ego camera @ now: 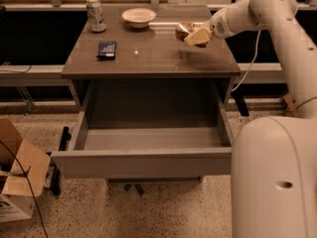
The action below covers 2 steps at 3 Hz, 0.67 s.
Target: Place orange can into top drawer
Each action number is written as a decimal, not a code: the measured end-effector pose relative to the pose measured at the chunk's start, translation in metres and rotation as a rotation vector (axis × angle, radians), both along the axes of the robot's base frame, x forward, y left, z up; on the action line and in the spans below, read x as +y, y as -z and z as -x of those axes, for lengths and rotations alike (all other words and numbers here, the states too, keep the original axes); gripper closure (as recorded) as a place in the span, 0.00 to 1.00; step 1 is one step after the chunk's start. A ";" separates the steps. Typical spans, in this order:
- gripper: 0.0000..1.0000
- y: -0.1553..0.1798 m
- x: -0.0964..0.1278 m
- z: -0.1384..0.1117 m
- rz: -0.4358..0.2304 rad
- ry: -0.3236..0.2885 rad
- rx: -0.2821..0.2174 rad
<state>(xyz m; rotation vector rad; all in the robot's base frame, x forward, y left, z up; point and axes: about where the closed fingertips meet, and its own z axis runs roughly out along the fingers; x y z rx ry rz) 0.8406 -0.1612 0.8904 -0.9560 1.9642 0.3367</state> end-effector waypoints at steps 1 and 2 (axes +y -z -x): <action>1.00 -0.033 0.004 0.053 0.138 -0.065 0.015; 1.00 -0.033 0.015 0.115 0.242 -0.193 0.059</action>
Offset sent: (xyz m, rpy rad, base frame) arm -0.2152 0.0271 0.0170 -0.3978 0.1196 0.4013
